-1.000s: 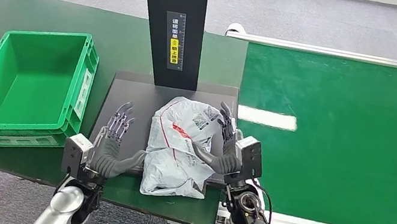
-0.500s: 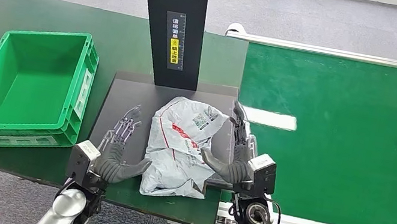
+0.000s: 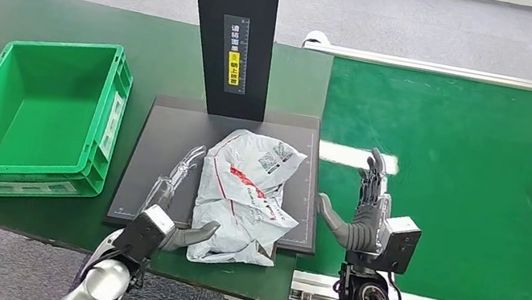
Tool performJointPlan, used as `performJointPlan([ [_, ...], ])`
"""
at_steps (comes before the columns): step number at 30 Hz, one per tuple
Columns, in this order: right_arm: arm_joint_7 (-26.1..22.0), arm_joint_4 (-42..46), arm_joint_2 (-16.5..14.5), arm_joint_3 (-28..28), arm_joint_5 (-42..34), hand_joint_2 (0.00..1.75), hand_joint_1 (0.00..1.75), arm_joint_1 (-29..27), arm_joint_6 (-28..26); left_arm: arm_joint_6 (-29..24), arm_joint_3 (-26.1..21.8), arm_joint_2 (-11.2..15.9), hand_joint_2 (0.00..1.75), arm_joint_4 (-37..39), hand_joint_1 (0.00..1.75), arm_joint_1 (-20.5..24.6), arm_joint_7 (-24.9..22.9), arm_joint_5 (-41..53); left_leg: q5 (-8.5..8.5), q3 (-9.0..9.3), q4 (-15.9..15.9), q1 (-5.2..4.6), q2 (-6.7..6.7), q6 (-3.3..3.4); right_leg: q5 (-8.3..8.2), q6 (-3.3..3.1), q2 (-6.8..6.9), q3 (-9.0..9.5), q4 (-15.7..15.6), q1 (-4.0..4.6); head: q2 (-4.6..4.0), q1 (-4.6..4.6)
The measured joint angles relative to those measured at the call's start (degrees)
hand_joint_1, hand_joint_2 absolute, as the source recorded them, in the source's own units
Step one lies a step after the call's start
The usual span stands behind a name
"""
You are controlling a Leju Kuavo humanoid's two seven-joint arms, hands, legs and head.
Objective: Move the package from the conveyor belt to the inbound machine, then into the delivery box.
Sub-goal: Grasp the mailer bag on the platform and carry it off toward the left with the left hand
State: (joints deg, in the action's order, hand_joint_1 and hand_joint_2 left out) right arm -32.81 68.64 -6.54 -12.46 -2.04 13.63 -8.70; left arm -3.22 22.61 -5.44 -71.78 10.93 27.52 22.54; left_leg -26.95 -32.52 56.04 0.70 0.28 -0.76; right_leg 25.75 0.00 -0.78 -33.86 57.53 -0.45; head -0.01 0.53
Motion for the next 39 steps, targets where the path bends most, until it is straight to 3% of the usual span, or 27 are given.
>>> performJointPlan([
  [3, 0.34, 0.33, -0.11, 0.29, 0.55, 1.75, 0.0, -0.52, 0.46, -1.92, 1.56, 0.17, 1.75, 0.1, 0.0, 0.25, -0.84, 6.77, 0.0, -0.01, 0.0, 0.0, 0.0, 0.0, 0.0, 0.0, 0.0, 0.0, 0.0, 0.0, 0.01, 0.0],
  [7, 0.84, 0.64, -0.66, 0.46, 1.26, 1.75, 0.0, -0.98, 1.98, -0.67, 4.43, 0.45, 1.75, 1.39, 0.0, 0.98, -1.79, 13.26, 0.0, -0.01, 0.0, 0.0, 0.0, 0.0, 0.0, 0.0, 0.0, 0.0, 0.0, 0.0, 0.01, -0.01],
  [15, 2.85, 2.68, -1.81, 1.08, 2.9, 1.75, 0.0, -1.93, 2.91, 3.07, 8.33, 0.05, 1.75, 12.16, 0.0, 5.97, -13.72, 24.16, 0.01, 0.02, 0.0, 0.0, -0.01, 0.0, 0.0, 0.0, 0.01, 0.03, 0.0, -0.01, 0.01, 0.0],
  [23, 4.01, 5.03, -2.99, 2.08, 4.66, 1.75, 0.0, -3.61, 2.92, 3.09, 9.13, -1.83, 1.75, 20.21, 0.0, 10.0, -16.54, 28.37, 0.0, 0.18, -0.01, -0.01, -0.18, 0.02, 0.01, 0.02, 0.13, 0.3, -0.01, -0.02, 0.01, -0.01],
  [24, 4.04, 5.21, -3.06, 2.2, 4.75, 1.75, 0.0, -3.75, 2.92, 3.09, 9.13, -1.98, 1.75, 20.73, 0.08, 10.3, -16.67, 28.52, 0.0, 0.22, -0.01, -0.01, -0.2, 0.02, 0.02, 0.02, 0.16, 0.36, -0.01, -0.02, 0.01, -0.01],
  [27, 4.15, 5.78, -3.3, 2.58, 5.12, 1.75, 0.0, -4.25, 2.93, 3.06, 9.16, -2.39, 1.75, 22.07, 0.89, 11.06, -17.32, 28.96, 0.01, 0.36, -0.02, -0.02, -0.24, 0.03, 0.03, 0.04, 0.26, 0.57, -0.02, -0.03, 0.01, -0.01],
  [28, 4.18, 5.97, -3.39, 2.69, 5.25, 1.75, 0.0, -4.45, 2.93, 2.94, 9.15, -2.5, 1.75, 22.4, 1.08, 11.24, -17.46, 29.04, 0.0, 0.41, -0.02, -0.02, -0.25, 0.03, 0.04, 0.04, 0.27, 0.65, -0.02, -0.03, 0.01, -0.01],
  [29, 4.21, 6.14, -3.46, 2.8, 5.36, 1.75, 0.0, -4.64, 2.95, 2.77, 9.11, -2.61, 1.75, 22.66, 1.17, 11.4, -17.53, 29.02, 0.0, 0.46, -0.02, -0.02, -0.26, 0.03, 0.04, 0.04, 0.28, 0.72, -0.02, -0.03, 0.0, -0.01],
  [32, 4.27, 6.55, -3.54, 3.06, 5.48, 1.75, 0.0, -5.04, 2.98, 2.22, 8.97, -2.81, 1.75, 23.14, 1.64, 11.92, -17.56, 28.93, 0.01, 0.56, -0.02, -0.02, -0.29, 0.04, 0.04, 0.04, 0.32, 0.83, -0.02, -0.03, 0.0, -0.01],
  [34, 4.31, 6.72, -3.55, 3.15, 5.49, 1.75, 0.0, -5.2, 2.99, 1.75, 8.88, -2.9, 1.75, 23.31, 1.75, 12.17, -17.28, 28.51, 0.02, 0.62, -0.02, -0.02, -0.3, 0.05, 0.04, 0.04, 0.33, 0.89, -0.02, -0.03, 0.01, -0.01],
  [39, 4.33, 7.76, -3.8, 3.56, 5.52, 1.75, 0.0, -6.12, 3.04, -4.36, 7.28, -3.31, 1.75, 22.96, 1.75, 11.34, -15.01, 25.5, 0.04, 0.66, -0.02, -0.02, -0.28, 0.06, 0.03, 0.04, 0.33, 0.85, -0.02, -0.03, 0.0, -0.01],
])
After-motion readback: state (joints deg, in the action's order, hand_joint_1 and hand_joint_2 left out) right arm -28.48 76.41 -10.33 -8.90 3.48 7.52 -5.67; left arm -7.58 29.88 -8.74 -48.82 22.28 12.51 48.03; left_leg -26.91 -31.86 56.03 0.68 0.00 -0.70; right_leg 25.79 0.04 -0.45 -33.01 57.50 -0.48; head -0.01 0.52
